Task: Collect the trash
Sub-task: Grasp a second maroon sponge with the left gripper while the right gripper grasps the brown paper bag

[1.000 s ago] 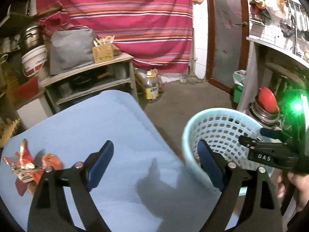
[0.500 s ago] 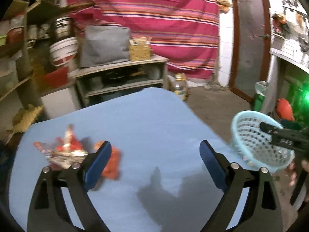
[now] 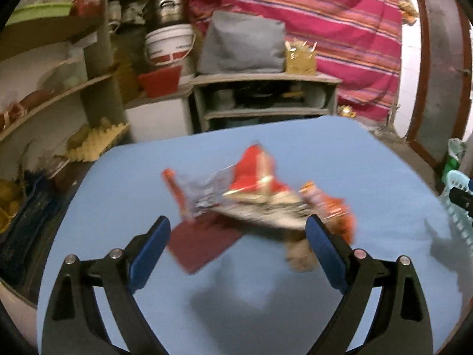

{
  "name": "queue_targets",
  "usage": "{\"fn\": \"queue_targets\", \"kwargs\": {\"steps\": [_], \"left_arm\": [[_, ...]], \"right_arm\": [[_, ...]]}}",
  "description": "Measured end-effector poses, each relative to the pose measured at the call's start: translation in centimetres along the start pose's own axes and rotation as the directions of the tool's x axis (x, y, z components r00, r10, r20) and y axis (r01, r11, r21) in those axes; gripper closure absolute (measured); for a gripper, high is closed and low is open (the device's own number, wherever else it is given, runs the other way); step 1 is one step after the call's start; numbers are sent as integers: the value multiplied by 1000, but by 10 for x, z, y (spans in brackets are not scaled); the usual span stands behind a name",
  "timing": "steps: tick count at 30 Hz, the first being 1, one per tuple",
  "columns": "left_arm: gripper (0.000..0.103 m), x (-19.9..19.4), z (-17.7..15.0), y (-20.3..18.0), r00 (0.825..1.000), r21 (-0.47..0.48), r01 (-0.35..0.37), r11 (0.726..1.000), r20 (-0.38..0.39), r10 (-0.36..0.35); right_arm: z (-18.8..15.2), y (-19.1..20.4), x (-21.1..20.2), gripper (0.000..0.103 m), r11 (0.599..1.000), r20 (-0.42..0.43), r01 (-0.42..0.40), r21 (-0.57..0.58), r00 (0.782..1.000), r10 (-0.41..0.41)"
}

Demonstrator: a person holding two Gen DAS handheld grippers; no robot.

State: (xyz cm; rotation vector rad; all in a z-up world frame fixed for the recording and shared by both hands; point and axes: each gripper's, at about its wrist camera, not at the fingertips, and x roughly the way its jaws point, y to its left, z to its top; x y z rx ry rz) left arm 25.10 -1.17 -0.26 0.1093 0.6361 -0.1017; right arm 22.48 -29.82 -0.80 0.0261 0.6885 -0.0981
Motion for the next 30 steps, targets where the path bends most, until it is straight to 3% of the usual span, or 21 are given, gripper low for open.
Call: {"fn": "queue_targets", "kwargs": {"steps": [11, 18, 30], "left_arm": [[12, 41, -26, 51, 993, -34, -16, 999, -117, 12], [12, 76, -24, 59, 969, -80, 81, 993, -226, -97], [12, 95, -15, 42, 950, 37, 171, 985, -272, -155]], "right_arm": [[-1, 65, 36, 4, 996, -55, -74, -58, 996, 71], [-5, 85, 44, 4, 991, -84, -90, -103, 993, 81], [-11, 88, 51, 4, 991, -110, -91, -100, 991, 80]]}}
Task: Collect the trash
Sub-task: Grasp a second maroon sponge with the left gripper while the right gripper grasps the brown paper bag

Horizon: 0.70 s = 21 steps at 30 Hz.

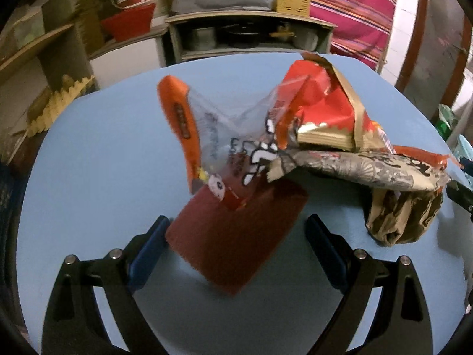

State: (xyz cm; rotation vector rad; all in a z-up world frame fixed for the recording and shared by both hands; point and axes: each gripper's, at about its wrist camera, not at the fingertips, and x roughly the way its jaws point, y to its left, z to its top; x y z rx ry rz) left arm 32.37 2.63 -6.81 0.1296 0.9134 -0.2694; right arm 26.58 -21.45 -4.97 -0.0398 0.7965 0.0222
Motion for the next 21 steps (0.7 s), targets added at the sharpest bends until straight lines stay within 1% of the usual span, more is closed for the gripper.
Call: {"fn": "queue_targets", "kwargs": {"steps": [2, 3, 5, 8, 11, 16, 21], "left_arm": [[15, -1, 0, 1, 1000, 0, 8, 1000, 7, -8], [21, -2, -1, 0, 1000, 3, 7, 1000, 13, -7], [21, -3, 0, -1, 1000, 17, 13, 1000, 19, -14], [22, -5, -3, -4, 1000, 25, 1, 1000, 25, -1], [22, -9, -7, -8, 1000, 34, -12, 999, 27, 11], [22, -22, -20, -14, 998, 69, -58, 996, 38, 55], [22, -34, -31, -4, 997, 43, -58, 997, 43, 56]], "right_arm": [[0, 3, 0, 4, 1000, 0, -2, -5, 1000, 2], [0, 6, 0, 4, 1000, 0, -5, -9, 1000, 5], [0, 10, 0, 4, 1000, 2, -10, -18, 1000, 10], [0, 20, 0, 4, 999, 6, -21, -36, 1000, 21], [1, 27, -2, 4, 998, 7, -53, -44, 999, 54], [5, 46, -10, 4, 993, 11, -101, -68, 995, 102], [2, 72, -9, 5, 983, -19, -147, -111, 989, 146]]}}
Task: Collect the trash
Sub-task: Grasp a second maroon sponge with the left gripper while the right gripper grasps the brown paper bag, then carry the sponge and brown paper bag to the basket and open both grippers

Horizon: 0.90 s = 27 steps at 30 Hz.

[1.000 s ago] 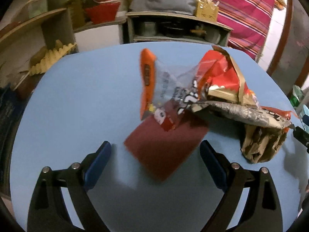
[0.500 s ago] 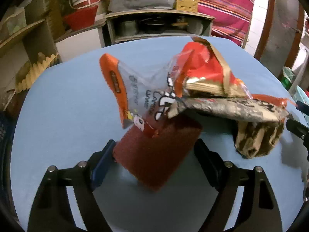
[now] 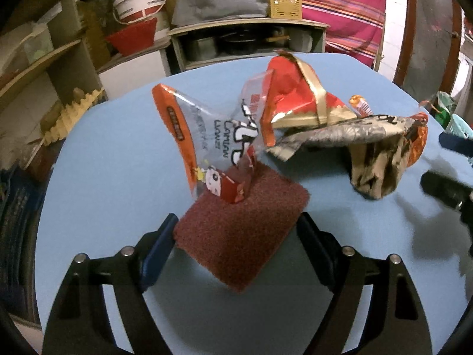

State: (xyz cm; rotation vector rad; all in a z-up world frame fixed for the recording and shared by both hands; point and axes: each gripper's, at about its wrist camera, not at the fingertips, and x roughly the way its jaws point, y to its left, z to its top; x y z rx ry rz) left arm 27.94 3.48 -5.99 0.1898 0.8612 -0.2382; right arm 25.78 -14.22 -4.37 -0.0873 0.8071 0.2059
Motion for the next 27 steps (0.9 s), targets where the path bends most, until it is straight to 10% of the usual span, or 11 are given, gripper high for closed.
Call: {"fn": "queue_targets", "kwargs": {"steps": [7, 21, 27], "left_arm": [[22, -37, -13, 24, 998, -52, -28, 998, 56, 31], [22, -98, -9, 87, 968, -276, -118, 954, 182, 172], [22, -119, -4, 98, 942, -354, -158, 922, 225, 248]], "right_arm": [[0, 27, 11, 6, 998, 5, 4, -57, 1000, -3], [16, 47, 43, 59, 997, 1, -5, -78, 1000, 6], [9, 46, 32, 60, 994, -8, -20, -111, 1000, 19]]}}
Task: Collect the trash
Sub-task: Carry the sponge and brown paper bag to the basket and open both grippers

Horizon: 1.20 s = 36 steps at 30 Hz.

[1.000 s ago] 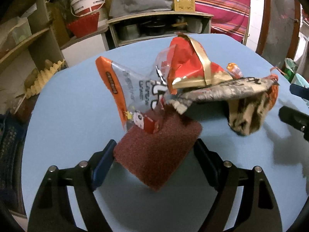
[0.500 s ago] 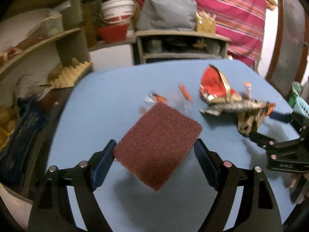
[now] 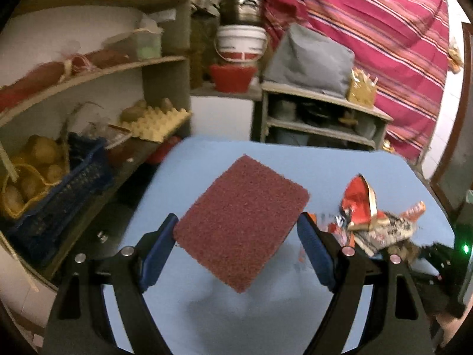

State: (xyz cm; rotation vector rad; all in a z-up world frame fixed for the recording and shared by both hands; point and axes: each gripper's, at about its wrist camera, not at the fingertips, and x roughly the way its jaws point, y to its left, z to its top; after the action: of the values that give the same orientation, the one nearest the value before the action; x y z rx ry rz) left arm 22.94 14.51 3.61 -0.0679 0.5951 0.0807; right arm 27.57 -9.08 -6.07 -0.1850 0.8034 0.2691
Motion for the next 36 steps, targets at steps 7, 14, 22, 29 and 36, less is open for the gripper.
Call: {"fn": "queue_targets", "kwargs": {"steps": [7, 14, 22, 29, 36], "left_arm": [[22, -25, 7, -7, 992, 3, -79, 997, 99, 78], [22, -33, 2, -27, 991, 38, -68, 997, 118, 64], [22, -40, -3, -40, 990, 46, -64, 997, 131, 58], [22, -48, -3, -46, 991, 41, -40, 998, 128, 35], [22, -64, -19, -81, 990, 74, -37, 997, 137, 27]], "right_arm": [[-9, -7, -36, 67, 1000, 38, -16, -16, 999, 16], [-18, -26, -56, 75, 1000, 46, 3, -14, 999, -2], [-35, -62, -71, 75, 999, 29, 51, 4, 998, -51], [-47, -100, -92, 75, 993, 51, 52, 102, 997, -57], [-52, -134, -128, 75, 983, 116, 33, 180, 992, -55]]}}
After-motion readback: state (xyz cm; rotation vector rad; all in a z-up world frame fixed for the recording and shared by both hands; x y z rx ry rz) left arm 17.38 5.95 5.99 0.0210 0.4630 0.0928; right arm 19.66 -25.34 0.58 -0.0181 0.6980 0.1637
